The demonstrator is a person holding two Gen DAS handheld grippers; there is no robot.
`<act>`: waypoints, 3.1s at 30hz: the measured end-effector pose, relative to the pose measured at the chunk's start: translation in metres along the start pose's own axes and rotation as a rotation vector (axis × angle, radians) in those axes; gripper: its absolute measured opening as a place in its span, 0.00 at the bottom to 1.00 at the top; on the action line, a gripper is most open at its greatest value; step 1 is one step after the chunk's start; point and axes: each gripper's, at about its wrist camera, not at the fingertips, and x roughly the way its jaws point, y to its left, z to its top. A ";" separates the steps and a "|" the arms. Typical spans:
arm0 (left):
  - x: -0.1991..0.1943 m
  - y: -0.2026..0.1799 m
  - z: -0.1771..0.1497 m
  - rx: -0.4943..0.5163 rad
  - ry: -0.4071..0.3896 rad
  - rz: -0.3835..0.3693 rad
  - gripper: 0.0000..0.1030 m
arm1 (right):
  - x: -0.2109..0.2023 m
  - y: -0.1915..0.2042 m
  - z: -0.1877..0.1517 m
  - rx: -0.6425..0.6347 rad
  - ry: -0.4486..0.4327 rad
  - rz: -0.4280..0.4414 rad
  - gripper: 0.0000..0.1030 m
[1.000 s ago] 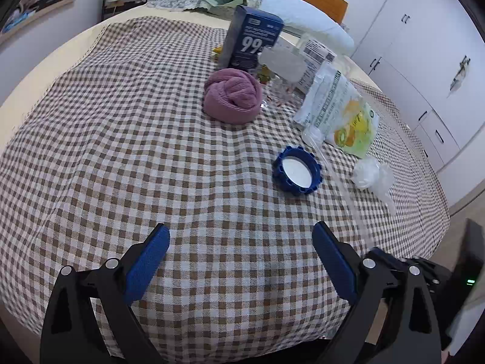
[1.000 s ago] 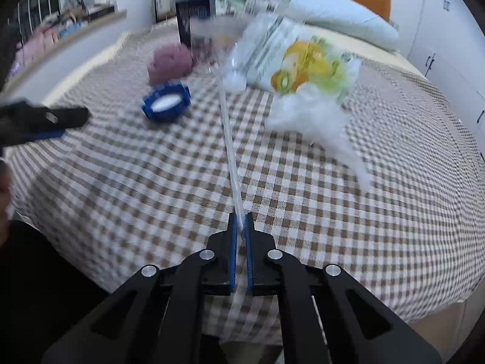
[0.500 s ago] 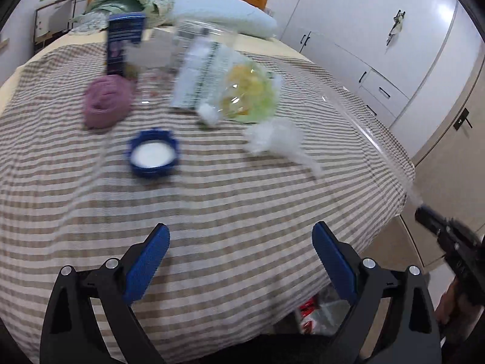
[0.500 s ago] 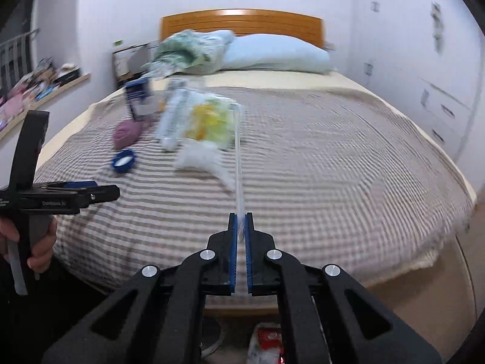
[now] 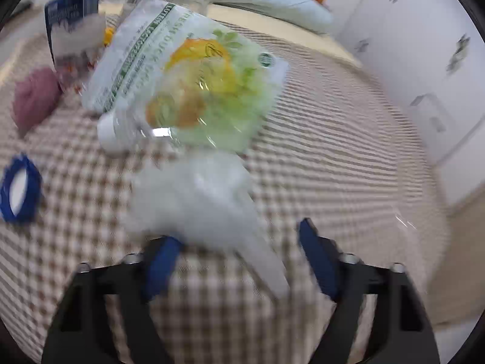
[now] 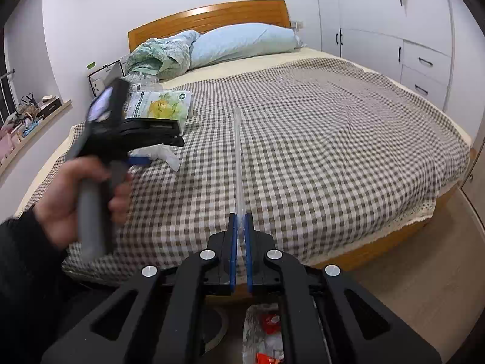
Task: Collect trash
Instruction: 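Swing both tools back to the bed and grasp the white plastic bag with the left tool, then carry the white plastic bag with the left tool into the wastebasket and open, then return to the bed and grasp the yellow-green printed snack bag with the right tool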
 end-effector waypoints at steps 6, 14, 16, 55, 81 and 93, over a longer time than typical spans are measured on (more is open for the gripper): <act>-0.034 0.017 -0.010 0.009 0.005 -0.120 0.02 | -0.007 -0.014 -0.011 0.017 0.008 -0.007 0.05; -0.138 0.054 -0.079 0.049 0.009 -0.425 0.01 | -0.035 -0.023 -0.030 0.043 -0.025 -0.015 0.05; -0.160 0.049 -0.101 0.088 0.018 -0.461 0.01 | -0.042 -0.027 -0.038 0.046 -0.022 -0.018 0.05; 0.027 -0.156 -0.318 0.590 0.760 -0.321 0.01 | 0.041 -0.196 -0.279 0.432 0.391 -0.218 0.58; 0.123 -0.194 -0.423 0.844 0.948 -0.089 0.83 | -0.031 -0.225 -0.295 0.649 0.320 -0.246 0.59; 0.056 -0.207 -0.365 1.031 0.587 -0.085 0.83 | -0.051 -0.217 -0.254 0.542 0.362 -0.307 0.60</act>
